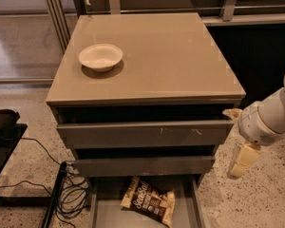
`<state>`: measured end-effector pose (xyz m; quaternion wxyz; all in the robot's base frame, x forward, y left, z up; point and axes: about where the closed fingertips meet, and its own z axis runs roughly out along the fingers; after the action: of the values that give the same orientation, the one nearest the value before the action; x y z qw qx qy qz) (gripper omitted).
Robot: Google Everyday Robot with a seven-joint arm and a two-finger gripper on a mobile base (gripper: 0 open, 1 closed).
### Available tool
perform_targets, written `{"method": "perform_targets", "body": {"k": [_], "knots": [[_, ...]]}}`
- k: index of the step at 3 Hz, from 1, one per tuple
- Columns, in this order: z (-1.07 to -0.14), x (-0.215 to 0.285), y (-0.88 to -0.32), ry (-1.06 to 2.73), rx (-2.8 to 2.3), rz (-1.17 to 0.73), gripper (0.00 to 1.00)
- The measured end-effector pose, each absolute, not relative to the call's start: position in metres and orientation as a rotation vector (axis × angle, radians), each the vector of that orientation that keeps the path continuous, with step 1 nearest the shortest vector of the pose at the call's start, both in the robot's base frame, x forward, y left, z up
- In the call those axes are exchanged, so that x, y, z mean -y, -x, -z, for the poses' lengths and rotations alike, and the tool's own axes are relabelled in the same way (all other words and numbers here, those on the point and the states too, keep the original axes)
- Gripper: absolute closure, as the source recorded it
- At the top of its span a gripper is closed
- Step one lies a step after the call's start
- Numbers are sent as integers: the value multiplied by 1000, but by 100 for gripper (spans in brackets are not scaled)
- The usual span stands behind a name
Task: Pick brown chip bag from bottom drawer and place on counter
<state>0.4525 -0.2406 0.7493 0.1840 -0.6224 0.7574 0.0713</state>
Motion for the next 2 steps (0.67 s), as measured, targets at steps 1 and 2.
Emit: {"method": "perform_targets", "body": {"k": [1,2], "knots": [[-740,235,-449,1766,-2131,-211,0],[-687,221,-442,1721,-2144,-326,0]]}}
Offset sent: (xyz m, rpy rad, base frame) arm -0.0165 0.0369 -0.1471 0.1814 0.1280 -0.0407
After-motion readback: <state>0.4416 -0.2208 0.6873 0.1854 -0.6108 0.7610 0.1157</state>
